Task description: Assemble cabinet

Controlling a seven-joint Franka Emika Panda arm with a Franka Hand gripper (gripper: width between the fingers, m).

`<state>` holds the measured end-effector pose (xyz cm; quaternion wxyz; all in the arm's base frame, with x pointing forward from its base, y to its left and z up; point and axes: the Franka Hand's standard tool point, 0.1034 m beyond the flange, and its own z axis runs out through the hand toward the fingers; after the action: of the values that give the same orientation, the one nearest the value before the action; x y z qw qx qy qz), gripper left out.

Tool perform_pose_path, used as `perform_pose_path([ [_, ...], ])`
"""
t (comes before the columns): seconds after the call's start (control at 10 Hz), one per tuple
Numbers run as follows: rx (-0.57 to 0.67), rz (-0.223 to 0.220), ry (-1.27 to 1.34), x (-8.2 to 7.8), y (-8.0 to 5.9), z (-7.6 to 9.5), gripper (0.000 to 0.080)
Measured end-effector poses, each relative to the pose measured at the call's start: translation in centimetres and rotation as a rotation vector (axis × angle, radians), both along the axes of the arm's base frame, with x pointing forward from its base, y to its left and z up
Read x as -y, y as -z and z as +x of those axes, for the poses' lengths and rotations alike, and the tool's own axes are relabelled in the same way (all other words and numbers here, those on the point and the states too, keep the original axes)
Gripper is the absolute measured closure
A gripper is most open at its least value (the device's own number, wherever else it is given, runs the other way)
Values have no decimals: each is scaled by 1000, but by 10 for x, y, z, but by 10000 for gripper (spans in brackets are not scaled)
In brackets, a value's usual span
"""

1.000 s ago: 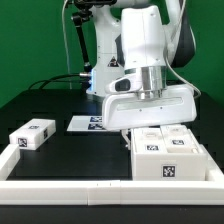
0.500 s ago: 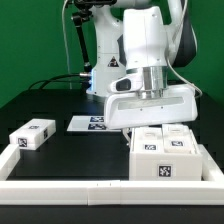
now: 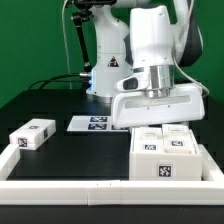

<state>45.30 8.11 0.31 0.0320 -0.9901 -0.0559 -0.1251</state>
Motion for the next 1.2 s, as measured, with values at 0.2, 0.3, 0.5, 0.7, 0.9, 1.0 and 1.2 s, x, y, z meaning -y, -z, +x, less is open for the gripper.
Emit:
perform_pose_path([
  [0.2, -1, -1, 25, 16, 0, 5, 2],
  [0.3, 1, -5, 14, 18, 0, 6, 2],
  [0.5, 2, -5, 7, 17, -1, 8, 245],
  [0.7, 2, -4, -4, 11, -1, 7, 459],
  [0.9, 4, -13, -34, 12, 0, 7, 710],
  [1.0, 6, -25, -63, 21, 0, 7, 710],
  [1.2, 11, -41, -99, 34, 0, 9, 779],
])
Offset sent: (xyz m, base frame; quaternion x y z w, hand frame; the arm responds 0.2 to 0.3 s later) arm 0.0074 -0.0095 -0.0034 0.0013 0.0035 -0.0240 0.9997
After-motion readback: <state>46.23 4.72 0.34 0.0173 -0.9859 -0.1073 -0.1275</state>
